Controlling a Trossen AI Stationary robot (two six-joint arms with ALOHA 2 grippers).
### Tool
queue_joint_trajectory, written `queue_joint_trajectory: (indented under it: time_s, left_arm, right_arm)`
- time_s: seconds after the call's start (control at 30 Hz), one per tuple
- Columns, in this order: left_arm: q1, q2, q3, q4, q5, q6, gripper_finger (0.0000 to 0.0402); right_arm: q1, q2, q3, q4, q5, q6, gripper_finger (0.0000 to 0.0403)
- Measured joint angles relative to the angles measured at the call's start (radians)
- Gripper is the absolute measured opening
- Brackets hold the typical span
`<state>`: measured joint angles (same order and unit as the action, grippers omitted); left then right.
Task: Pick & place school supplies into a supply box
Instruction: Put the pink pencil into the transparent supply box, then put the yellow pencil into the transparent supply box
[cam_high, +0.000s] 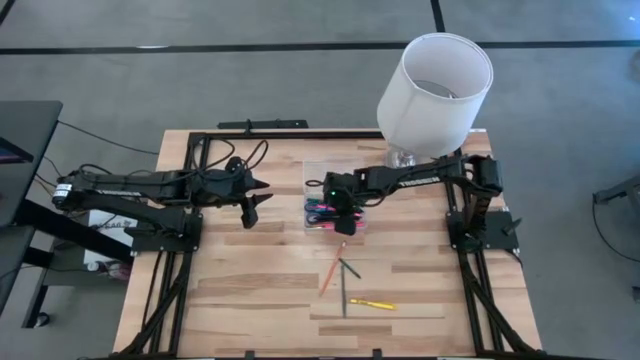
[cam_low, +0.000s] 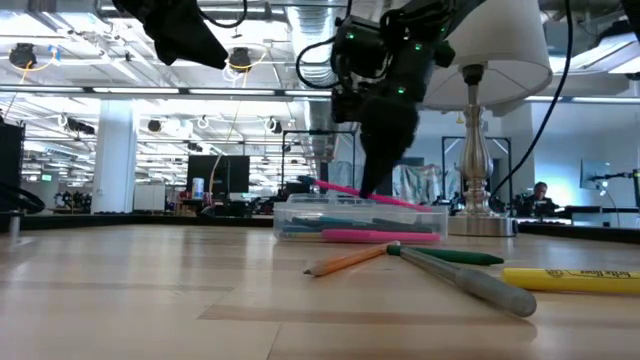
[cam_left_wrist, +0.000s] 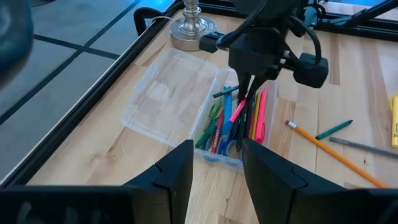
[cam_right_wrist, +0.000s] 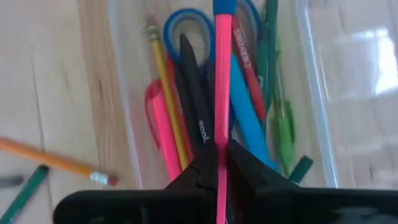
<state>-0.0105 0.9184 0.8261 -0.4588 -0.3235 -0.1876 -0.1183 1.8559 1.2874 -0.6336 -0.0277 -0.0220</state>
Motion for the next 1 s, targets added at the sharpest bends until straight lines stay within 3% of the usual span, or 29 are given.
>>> queue_joint_trajectory:
  time_s: [0.53, 0.77, 1.0]
  left_arm:
    - [0.0, 0.0, 0.0, 0.004, -0.004, -0.025, 0.0132]
    - [-0.003, 0.051, 0.0, 0.002, 0.049, -0.165, 0.0132]
    - [-0.091, 0.232, 0.0, 0.108, 0.083, -0.223, 0.0132]
  right_arm:
    - [0.0, -0.023, 0.001, -0.012, 0.006, 0.055, 0.0129]
    - [0.016, -0.159, 0.002, -0.076, 0.065, 0.141, 0.014]
    - [0.066, -0.284, -0.005, -0.265, 0.103, 0.175, 0.013]
